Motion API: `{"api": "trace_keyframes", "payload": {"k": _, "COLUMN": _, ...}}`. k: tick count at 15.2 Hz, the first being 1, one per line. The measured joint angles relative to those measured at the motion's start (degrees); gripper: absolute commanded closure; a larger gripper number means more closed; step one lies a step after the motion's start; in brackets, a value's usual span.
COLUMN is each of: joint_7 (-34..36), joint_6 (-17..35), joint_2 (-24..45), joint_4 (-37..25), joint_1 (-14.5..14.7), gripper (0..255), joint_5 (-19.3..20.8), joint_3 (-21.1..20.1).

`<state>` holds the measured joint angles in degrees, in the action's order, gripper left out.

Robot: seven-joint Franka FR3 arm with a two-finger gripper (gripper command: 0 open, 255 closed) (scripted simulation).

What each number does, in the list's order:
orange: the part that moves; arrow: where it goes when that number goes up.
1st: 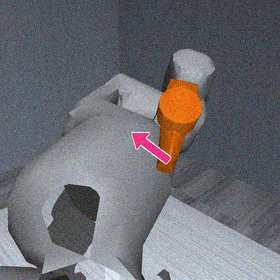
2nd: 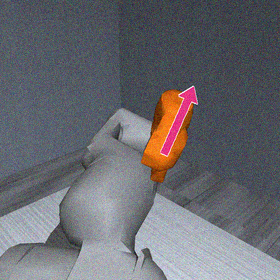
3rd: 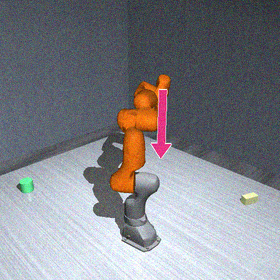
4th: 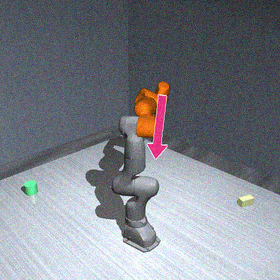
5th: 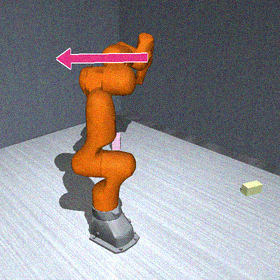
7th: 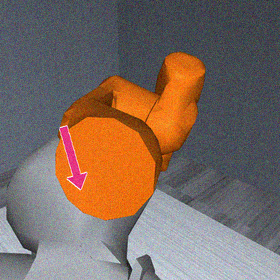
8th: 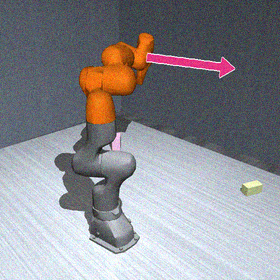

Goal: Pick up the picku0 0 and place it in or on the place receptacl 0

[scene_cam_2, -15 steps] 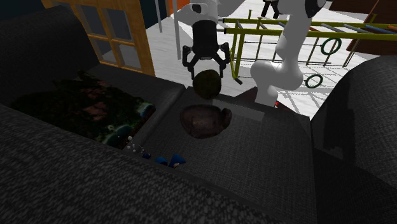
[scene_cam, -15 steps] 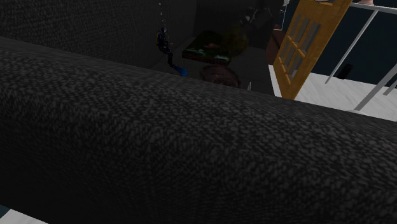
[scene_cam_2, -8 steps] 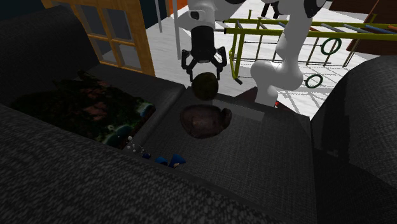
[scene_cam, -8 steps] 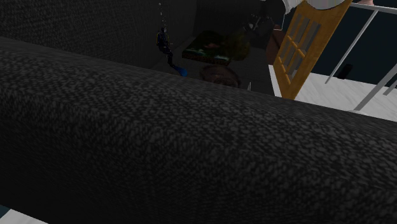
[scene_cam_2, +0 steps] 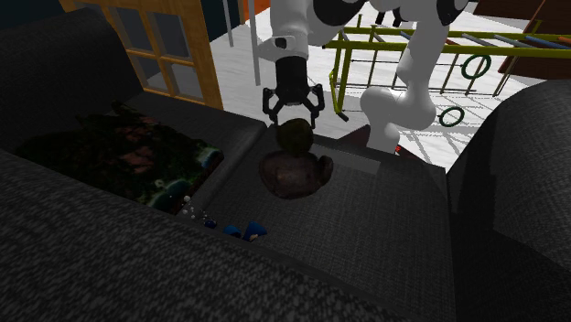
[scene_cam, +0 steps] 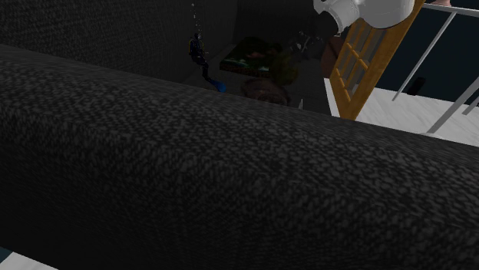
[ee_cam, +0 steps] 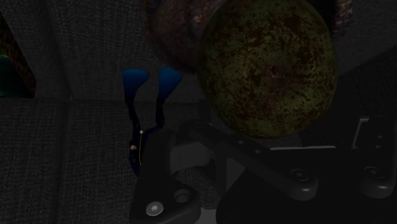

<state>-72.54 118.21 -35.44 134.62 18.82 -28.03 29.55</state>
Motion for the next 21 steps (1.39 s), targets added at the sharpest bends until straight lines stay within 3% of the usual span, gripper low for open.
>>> {"api": "trace_keyframes", "payload": {"k": 8, "joint_7": -1.29, "joint_6": 1.48, "joint_2": 0.12, "joint_4": 1.69, "joint_1": 0.07, "gripper": 255, "joint_5": -0.35, "joint_3": 0.46}}
{"api": "trace_keyframes", "payload": {"k": 9, "joint_7": -1.29, "joint_6": 1.48, "joint_2": 0.12, "joint_4": 1.69, "joint_1": 0.07, "gripper": 0, "joint_5": -0.35, "joint_3": 0.46}}
{"api": "trace_keyframes", "payload": {"k": 15, "joint_7": -1.29, "joint_6": 1.48, "joint_2": 0.1, "joint_4": 1.67, "joint_1": 0.06, "gripper": 0, "joint_5": -0.36, "joint_3": 0.46}}
{"api": "trace_keyframes", "payload": {"k": 21, "joint_7": -0.05, "joint_6": -5.16, "joint_2": -1.94, "joint_4": -2.46, "joint_1": -1.84, "gripper": 0, "joint_5": 2.26, "joint_3": 1.84}}
